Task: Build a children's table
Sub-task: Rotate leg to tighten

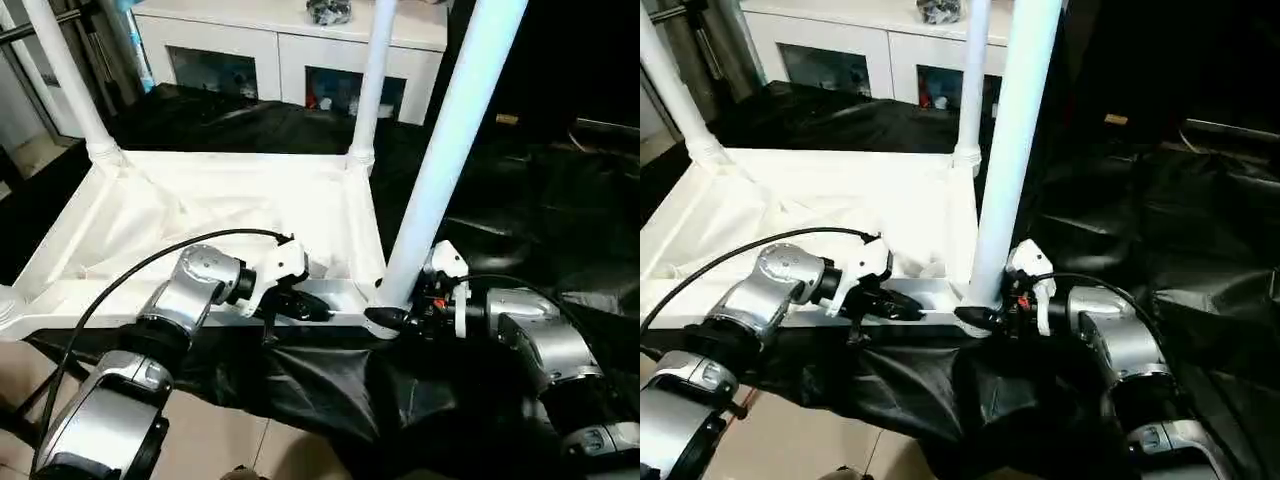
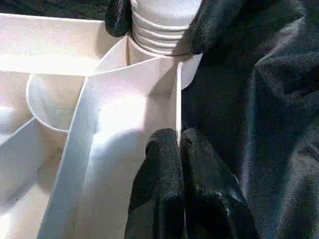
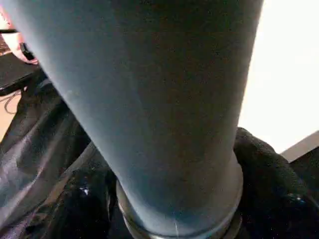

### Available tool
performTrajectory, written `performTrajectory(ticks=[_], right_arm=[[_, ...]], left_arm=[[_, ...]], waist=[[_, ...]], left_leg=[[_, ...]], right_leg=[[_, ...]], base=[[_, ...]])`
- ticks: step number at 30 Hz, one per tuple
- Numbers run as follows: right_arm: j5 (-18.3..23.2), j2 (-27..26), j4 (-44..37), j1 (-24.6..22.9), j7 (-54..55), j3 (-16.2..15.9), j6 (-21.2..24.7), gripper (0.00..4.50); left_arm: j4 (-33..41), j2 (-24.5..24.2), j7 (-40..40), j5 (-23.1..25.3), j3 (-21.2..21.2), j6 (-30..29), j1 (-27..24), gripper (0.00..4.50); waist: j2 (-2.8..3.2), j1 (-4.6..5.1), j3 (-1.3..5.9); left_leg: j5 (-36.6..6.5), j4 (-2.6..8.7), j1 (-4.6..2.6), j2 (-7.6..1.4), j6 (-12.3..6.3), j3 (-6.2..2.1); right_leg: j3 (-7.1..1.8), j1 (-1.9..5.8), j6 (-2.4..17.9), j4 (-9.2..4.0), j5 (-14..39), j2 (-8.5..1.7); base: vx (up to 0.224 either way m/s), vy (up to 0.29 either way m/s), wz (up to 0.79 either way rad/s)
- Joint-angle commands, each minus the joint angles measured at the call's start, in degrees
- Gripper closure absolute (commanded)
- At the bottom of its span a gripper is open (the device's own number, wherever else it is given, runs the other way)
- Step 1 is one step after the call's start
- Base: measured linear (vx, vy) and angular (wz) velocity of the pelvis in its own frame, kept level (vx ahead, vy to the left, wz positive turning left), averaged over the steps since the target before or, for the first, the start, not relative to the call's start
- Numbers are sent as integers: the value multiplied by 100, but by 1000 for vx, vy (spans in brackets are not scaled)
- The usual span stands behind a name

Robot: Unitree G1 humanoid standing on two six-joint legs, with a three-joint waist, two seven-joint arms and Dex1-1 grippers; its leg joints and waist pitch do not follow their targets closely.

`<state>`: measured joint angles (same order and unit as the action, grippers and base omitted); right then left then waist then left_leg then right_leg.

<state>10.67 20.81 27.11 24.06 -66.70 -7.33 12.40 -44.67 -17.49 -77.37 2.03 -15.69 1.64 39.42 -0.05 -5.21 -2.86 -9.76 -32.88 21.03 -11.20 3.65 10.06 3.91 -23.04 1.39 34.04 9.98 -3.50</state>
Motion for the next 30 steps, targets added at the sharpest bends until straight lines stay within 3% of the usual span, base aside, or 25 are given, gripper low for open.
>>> performTrajectory(ticks=[1,3,8,11,13,15,16,17,19,23,24,27,30], right_arm=[[-12,-219,-12,-159,-59,-351,89,171],[-125,-341,155,-112,312,-263,17,174],[-481,-684,756,160,1645,7,-86,177],[-602,-1190,1409,487,3109,307,-93,178],[-669,-1403,1606,581,3642,345,-142,178],[-685,-1455,1665,608,3784,359,-158,178],[-709,-1562,1793,666,3997,390,-203,178],[-713,-1592,1825,680,4042,399,-222,178],[-675,-1710,1963,748,4078,483,-297,110],[-708,-1737,2070,850,3956,463,-414,90],[-681,-1687,1999,835,3781,413,-451,66],[-525,-1476,1683,733,3025,287,-537,66],[-368,-1191,1265,554,2103,133,-646,66]], left_arm=[[159,233,210,-73,-30,-69,-2,450],[107,330,462,-53,23,-125,33,450],[-127,566,1187,66,135,-234,195,450],[-467,1024,2394,199,288,-438,463,450],[-482,1236,2627,186,308,-465,505,450],[-463,1285,2641,177,306,-473,503,450],[-423,1369,2695,182,277,-497,487,450],[-411,1391,2702,185,266,-498,479,450],[-407,1448,2709,220,233,-486,468,450],[-485,1424,2675,248,215,-426,499,450],[-479,1377,2579,237,210,-397,497,450],[-402,1201,2196,184,169,-318,455,450],[-305,1007,1734,152,120,-241,373,450]], waist=[[-57,2,363],[-53,4,351],[-53,102,294],[-62,193,286],[-72,234,281],[-79,227,299],[-46,229,302],[-55,241,298],[-56,247,307],[-35,250,310],[-31,247,311],[-45,234,320],[-54,192,358]], left_leg=[[-1058,323,-53,-227,-355,-17],[-1097,331,-54,-225,-322,-20],[-1623,375,-99,-195,-70,-63],[-1832,382,-129,-187,26,-90],[-1975,361,-161,-157,22,-90],[-1817,369,-116,-155,-71,-97],[-1785,378,-109,-170,-107,-94],[-1829,377,-114,-169,-114,-81],[-1833,377,-104,-160,-124,-84],[-1828,389,-100,-177,-141,-82],[-1830,389,-108,-179,-140,-79],[-1769,380,-90,-170,-226,-68],[-1368,347,-60,-178,-402,-42]], right_leg=[[-261,313,1203,-400,1252,-465],[-262,301,1155,-415,1434,-476],[-253,241,829,-547,2621,-489],[-242,213,759,-575,2858,-488],[-228,191,681,-626,3126,-489],[-234,232,649,-630,3035,-507],[-247,221,680,-607,2827,-489],[-254,204,720,-607,2719,-483],[-249,228,755,-596,2682,-491],[-258,243,857,-564,2405,-476],[-261,239,872,-564,2369,-477],[-267,276,919,-552,2182,-478],[-284,322,1086,-472,1452,-473]], base=[[0,0,0],[0,0,0],[0,0,0],[0,0,0],[0,0,0],[0,0,0],[0,0,0],[0,0,0],[0,0,0],[0,0,0],[0,0,0],[0,0,0],[0,0,0]])
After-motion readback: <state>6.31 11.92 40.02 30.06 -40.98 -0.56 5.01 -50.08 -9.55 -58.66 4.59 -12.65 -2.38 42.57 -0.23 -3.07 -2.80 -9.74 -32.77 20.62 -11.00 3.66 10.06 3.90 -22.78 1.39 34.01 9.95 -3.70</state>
